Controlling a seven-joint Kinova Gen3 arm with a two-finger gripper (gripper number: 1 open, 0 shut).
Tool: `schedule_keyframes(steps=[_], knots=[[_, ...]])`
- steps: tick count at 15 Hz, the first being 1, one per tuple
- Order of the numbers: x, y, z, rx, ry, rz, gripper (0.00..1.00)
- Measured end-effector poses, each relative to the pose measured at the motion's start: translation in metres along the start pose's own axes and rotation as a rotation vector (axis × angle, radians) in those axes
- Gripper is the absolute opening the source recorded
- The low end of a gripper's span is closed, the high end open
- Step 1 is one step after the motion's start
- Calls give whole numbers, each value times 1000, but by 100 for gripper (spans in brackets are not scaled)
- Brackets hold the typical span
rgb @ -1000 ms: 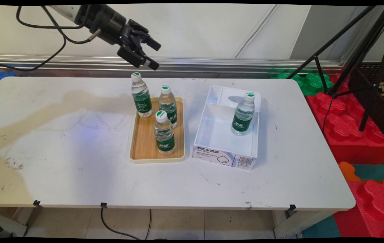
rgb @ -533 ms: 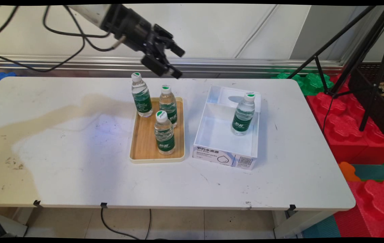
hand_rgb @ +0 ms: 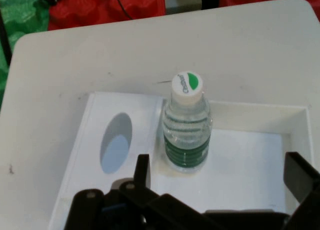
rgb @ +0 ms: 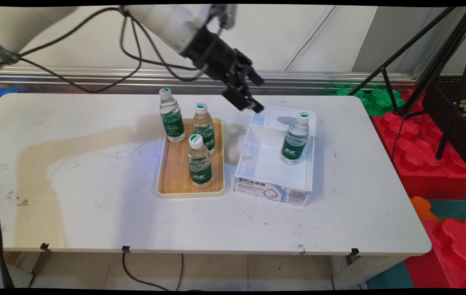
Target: Pick up the green bottle from the white box
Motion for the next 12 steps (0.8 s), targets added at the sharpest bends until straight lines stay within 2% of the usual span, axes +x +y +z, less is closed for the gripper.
schedule_keyframes(steps=[3, 6, 12], knots=[[6, -3, 26, -3, -20, 5, 100], [10, -8, 65, -1, -57, 4, 100], [9, -13, 121, -12, -114, -9, 100]])
